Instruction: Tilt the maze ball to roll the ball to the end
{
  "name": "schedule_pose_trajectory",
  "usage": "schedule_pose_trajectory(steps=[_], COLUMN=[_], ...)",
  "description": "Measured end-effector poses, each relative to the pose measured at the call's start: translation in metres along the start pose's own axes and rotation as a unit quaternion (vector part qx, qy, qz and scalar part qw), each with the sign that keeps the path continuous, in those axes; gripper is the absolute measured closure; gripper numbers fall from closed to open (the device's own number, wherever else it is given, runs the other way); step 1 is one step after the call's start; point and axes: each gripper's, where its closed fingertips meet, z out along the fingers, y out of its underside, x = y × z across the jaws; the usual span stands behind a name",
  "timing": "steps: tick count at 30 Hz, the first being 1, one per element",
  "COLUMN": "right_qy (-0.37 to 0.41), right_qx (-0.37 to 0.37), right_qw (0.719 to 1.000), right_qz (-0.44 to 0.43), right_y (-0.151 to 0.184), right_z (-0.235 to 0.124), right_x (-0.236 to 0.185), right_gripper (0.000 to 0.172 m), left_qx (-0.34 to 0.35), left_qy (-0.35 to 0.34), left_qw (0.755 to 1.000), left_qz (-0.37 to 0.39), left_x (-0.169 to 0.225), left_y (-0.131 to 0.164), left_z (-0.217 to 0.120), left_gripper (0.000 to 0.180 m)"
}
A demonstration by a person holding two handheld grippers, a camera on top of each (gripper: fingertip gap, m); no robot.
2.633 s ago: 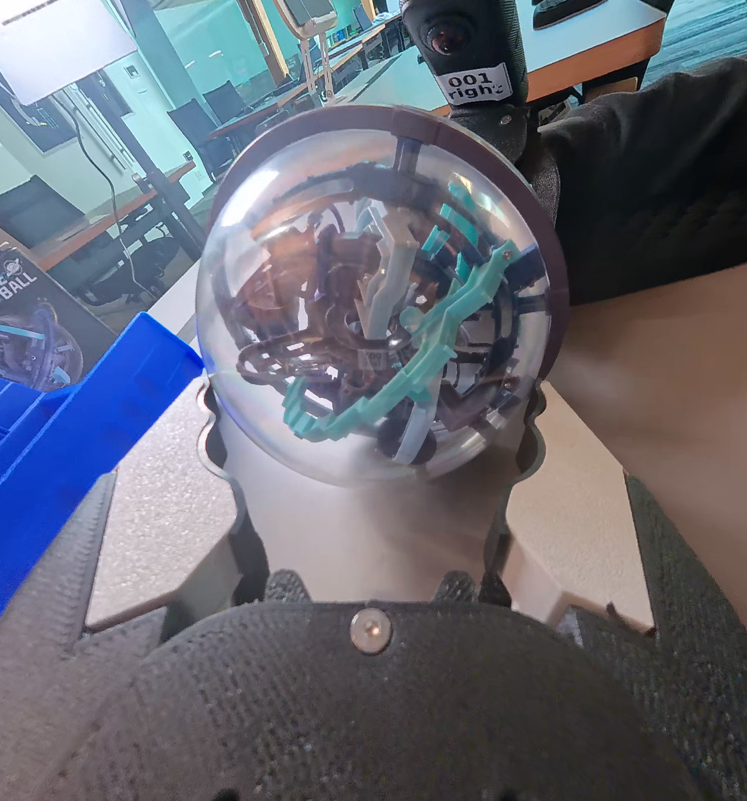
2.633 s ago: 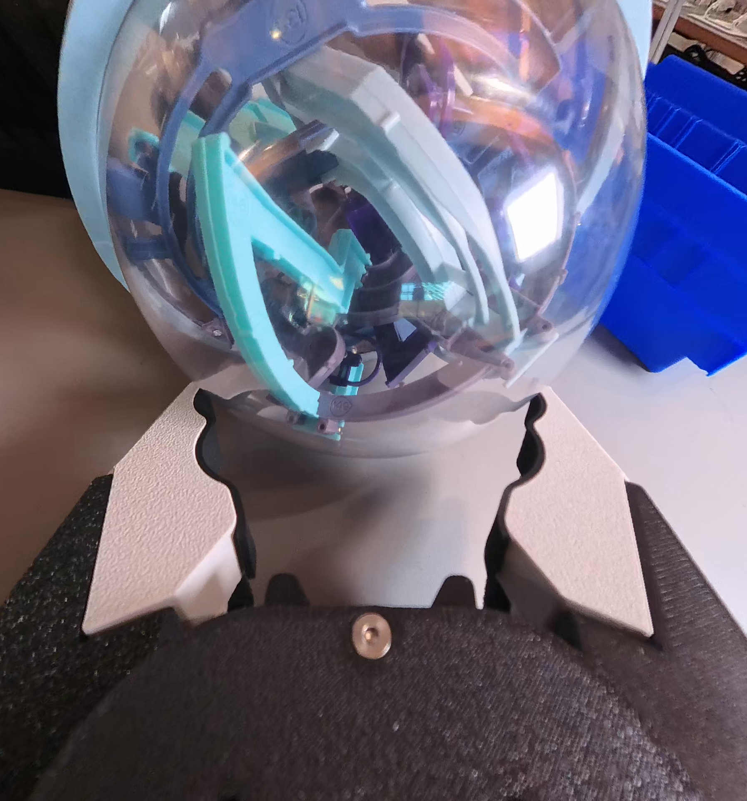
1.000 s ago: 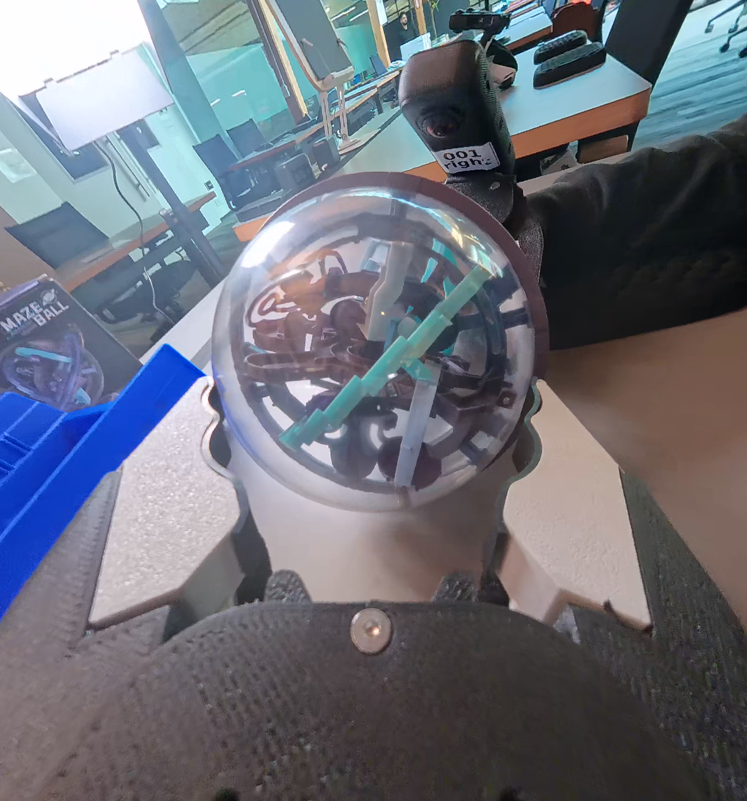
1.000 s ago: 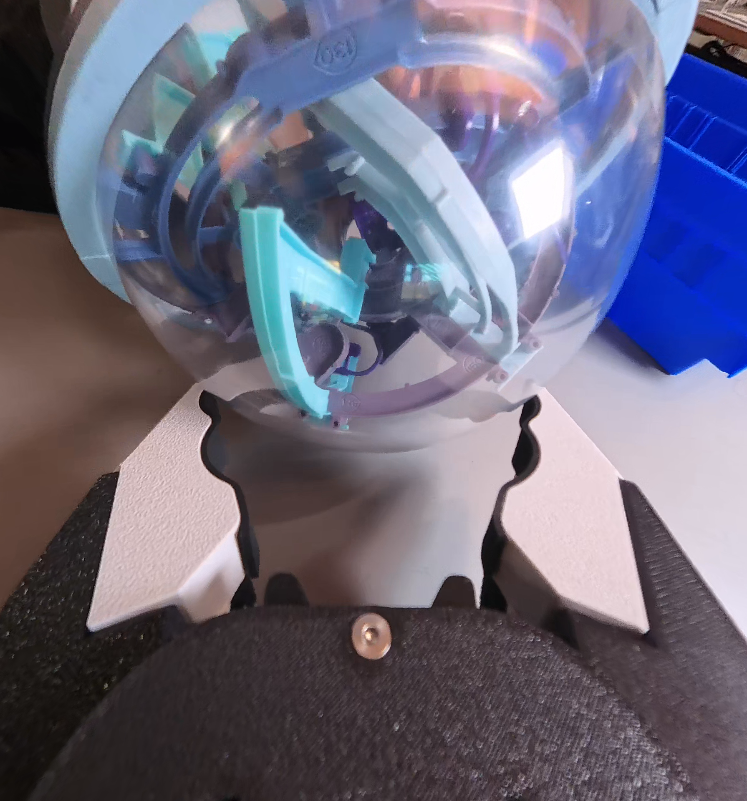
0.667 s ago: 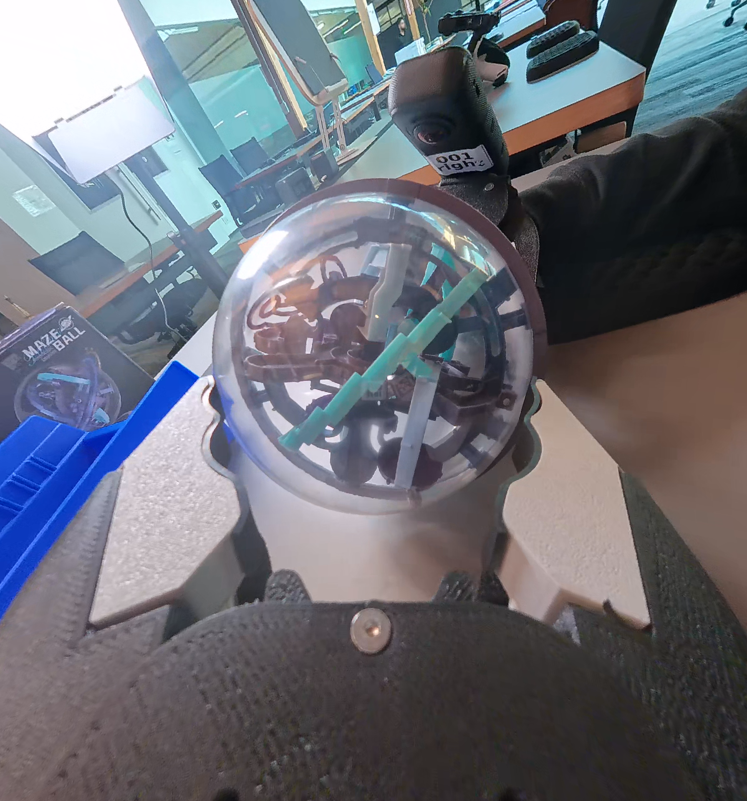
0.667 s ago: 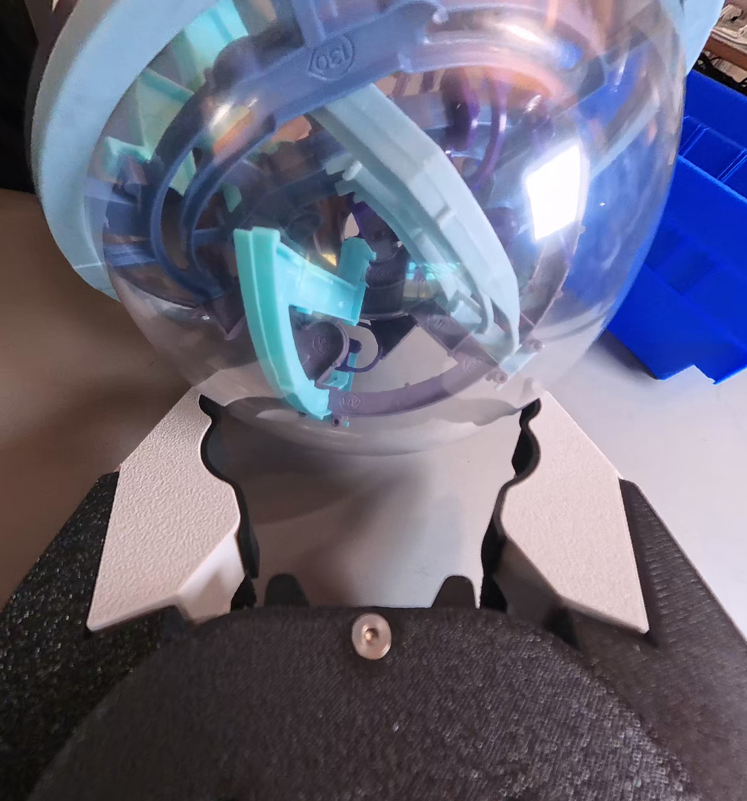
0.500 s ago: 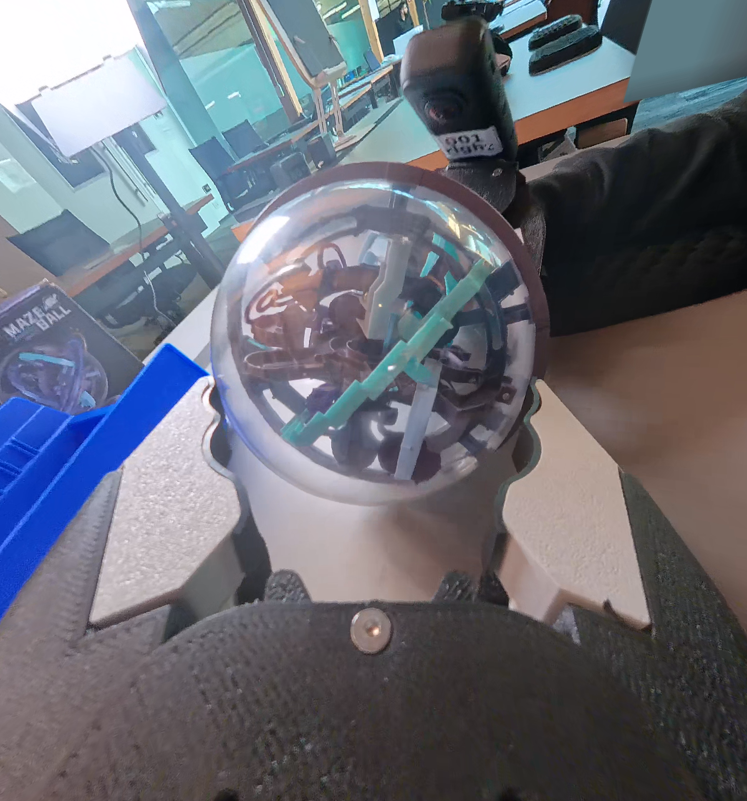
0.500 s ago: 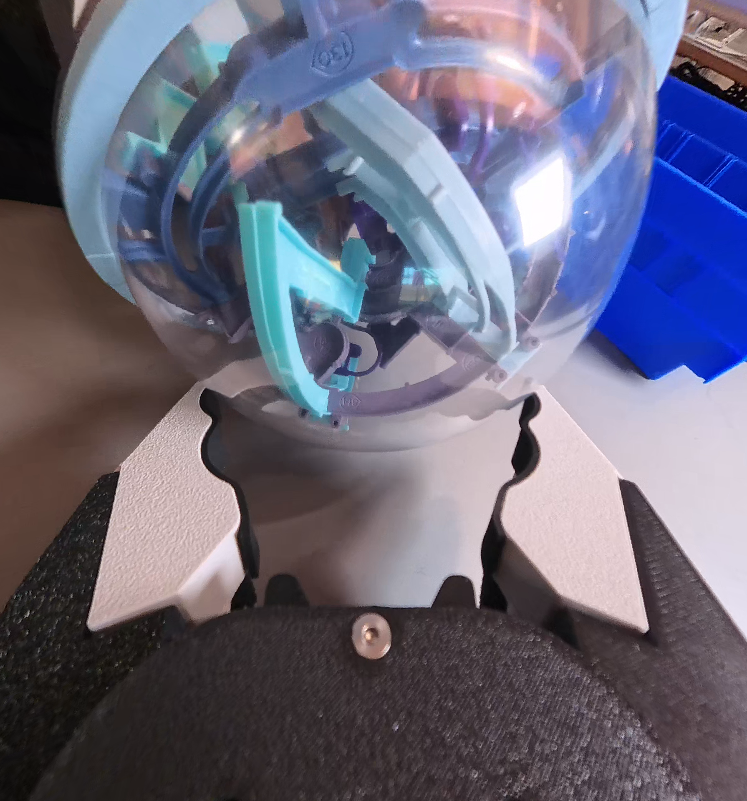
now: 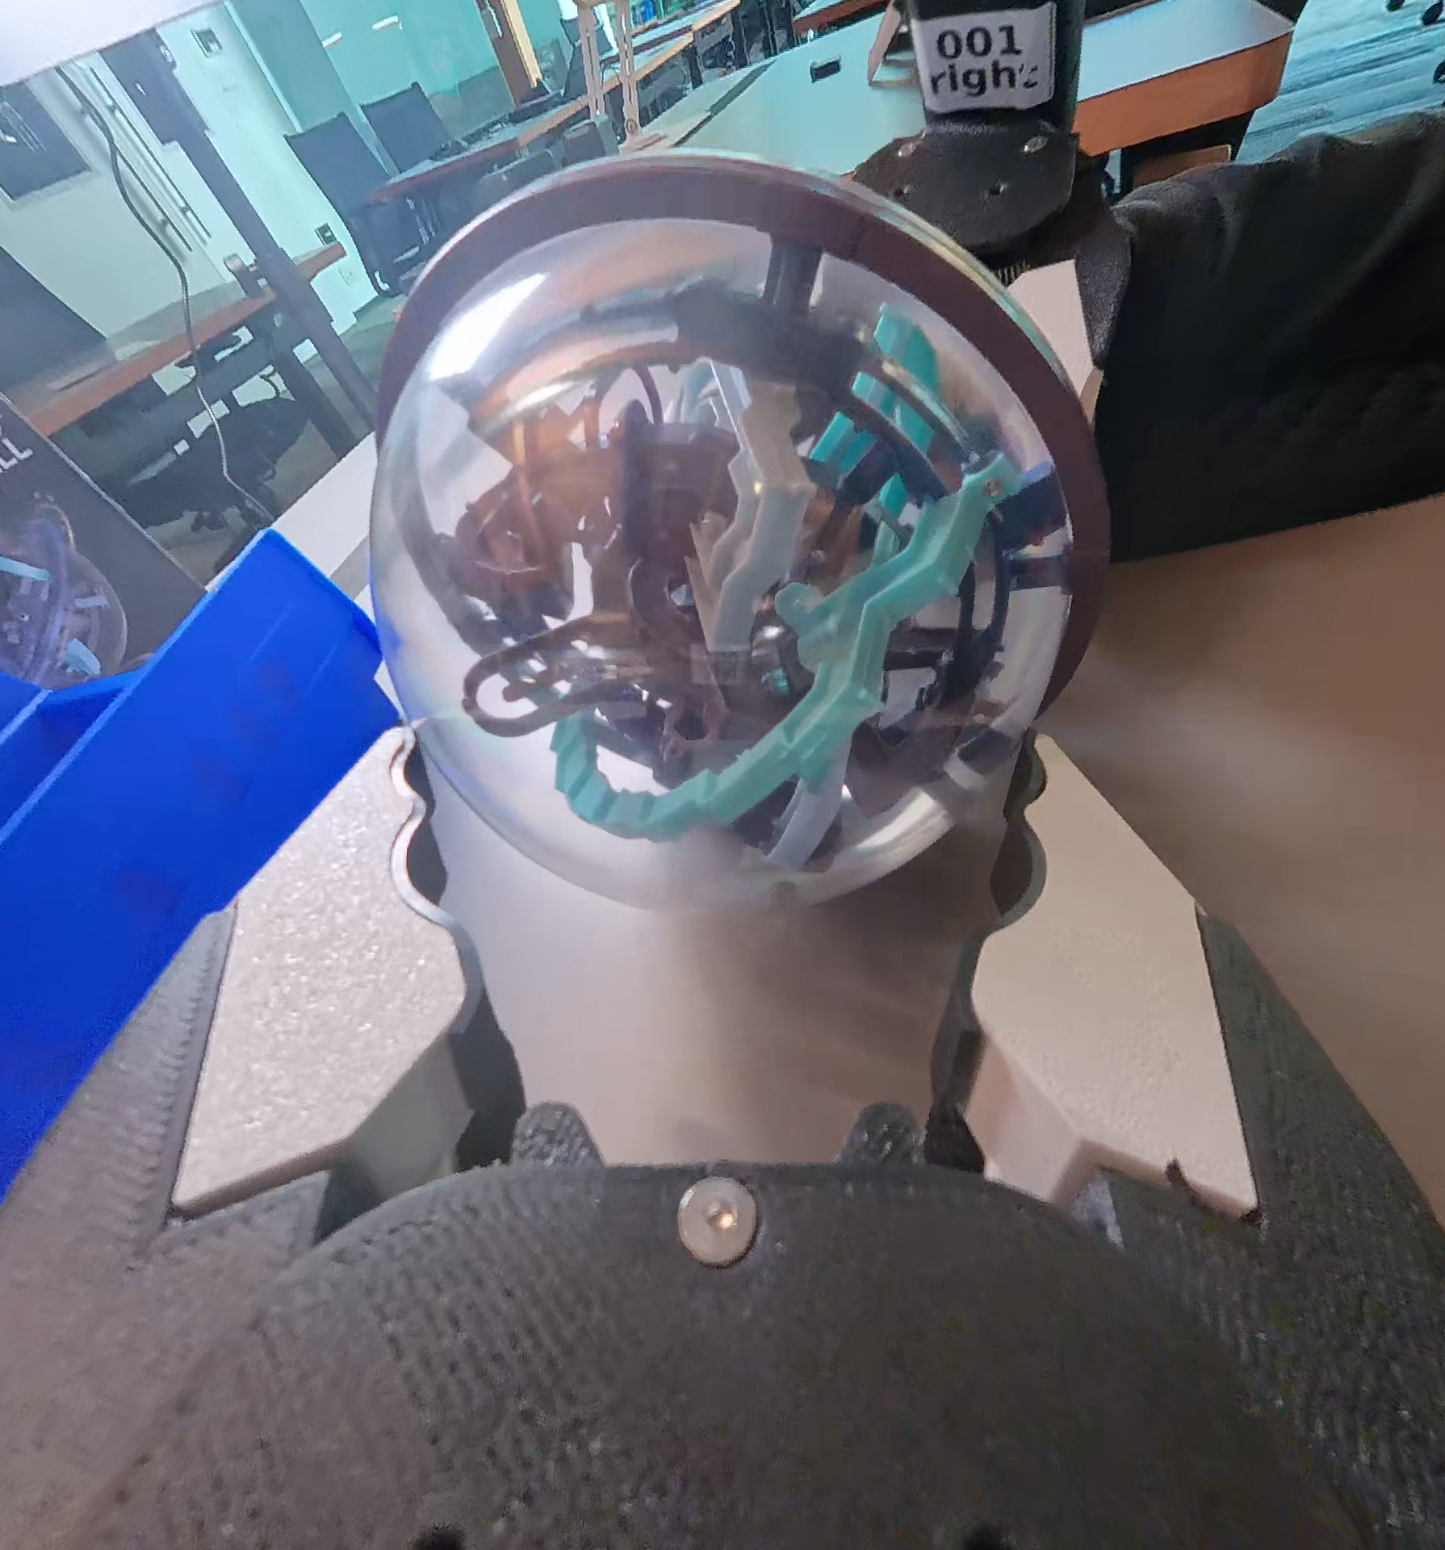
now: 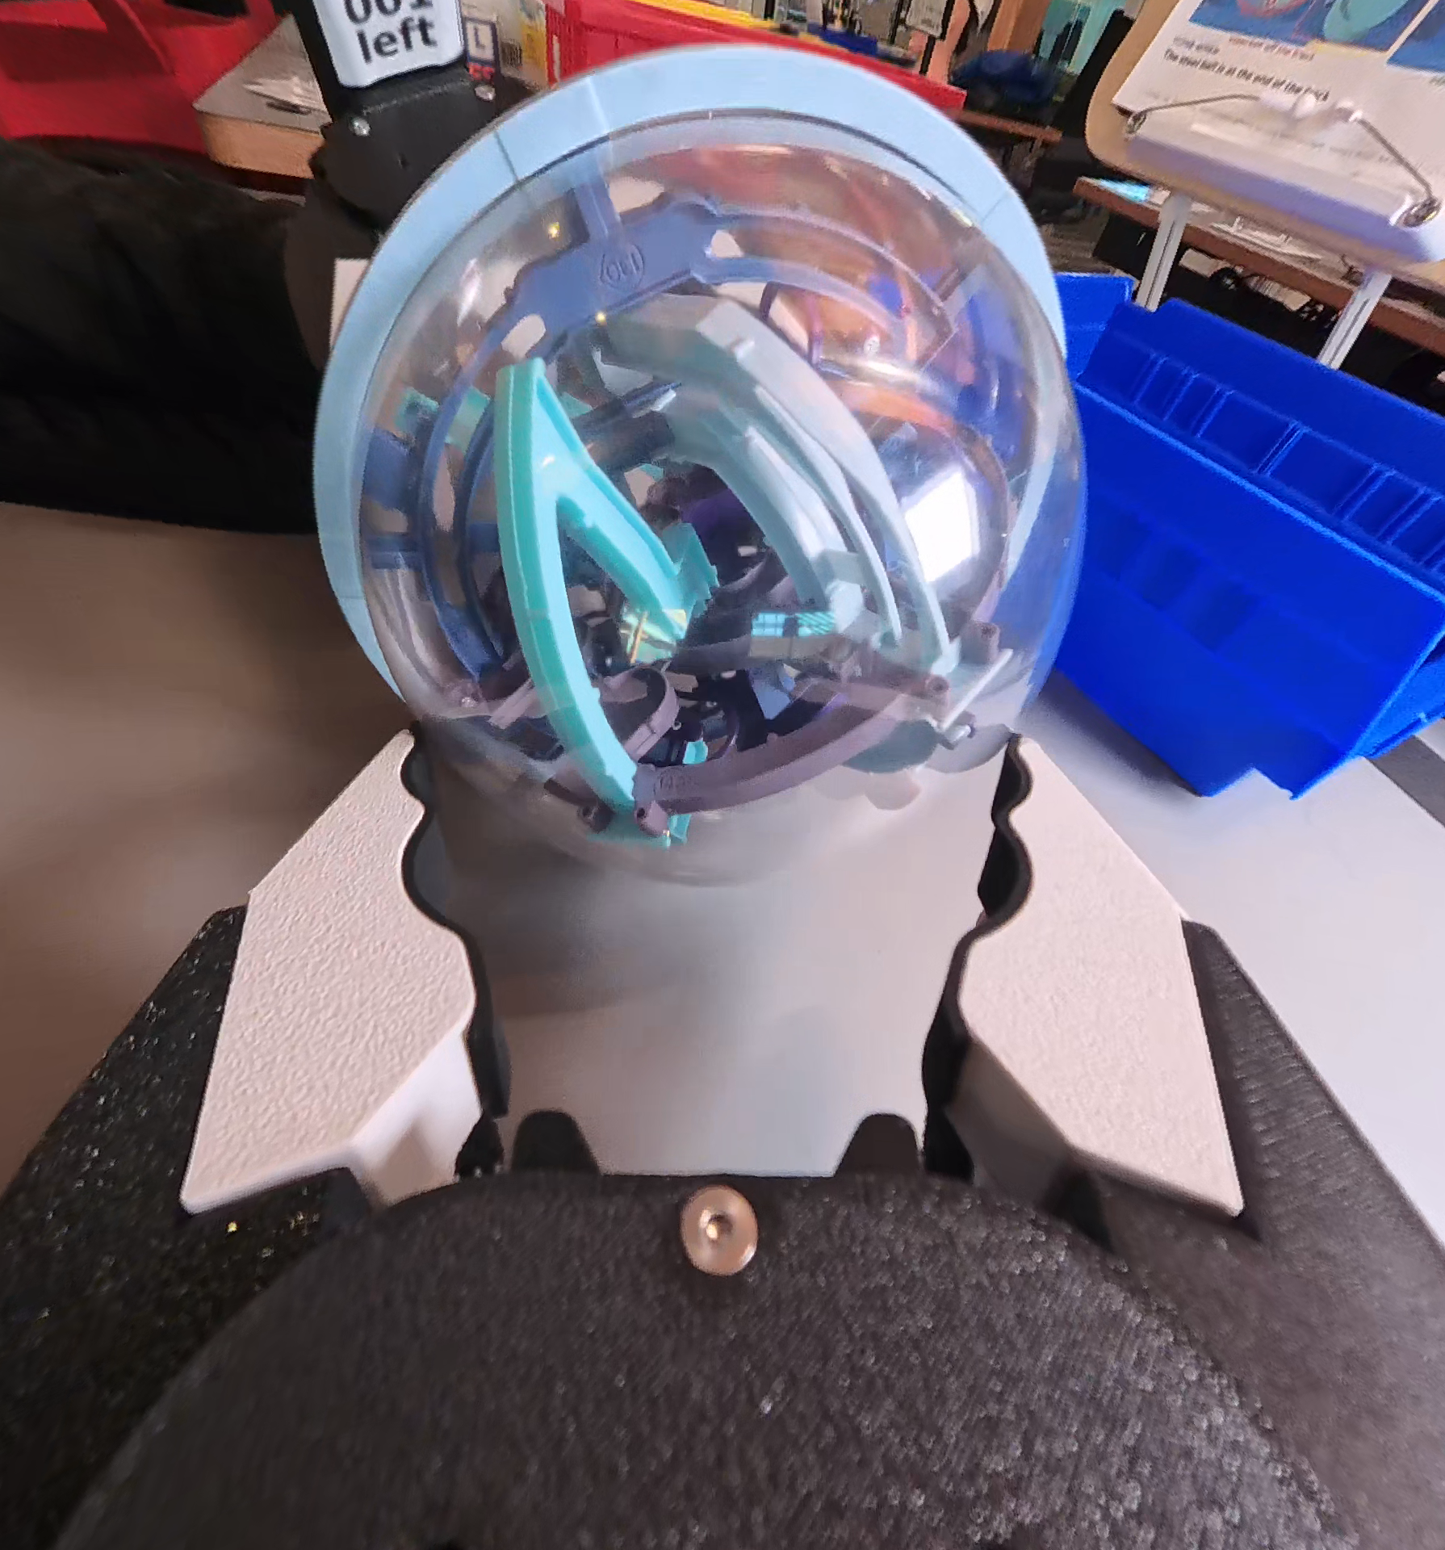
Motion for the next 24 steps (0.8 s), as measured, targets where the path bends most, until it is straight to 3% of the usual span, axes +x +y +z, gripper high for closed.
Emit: schedule_pose_trajectory(steps=[15,24], right_qy=[0.008,-0.004], right_qx=[0.019,0.041], right_qw=[1.0,0.998], right_qz=[0.014,0.055], right_y=[-0.007,-0.012], right_z=[-0.002,-0.005], right_x=[0.003,0.006], right_gripper=[0.043,0.043], left_qx=[-0.013,-0.024], left_qy=[0.002,0.037], left_qw=[0.999,0.992], left_qz=[-0.031,-0.121], left_x=[-0.002,0.002], left_y=[0.007,0.013], left_z=[0.003,0.007], left_gripper=[0.048,0.05])
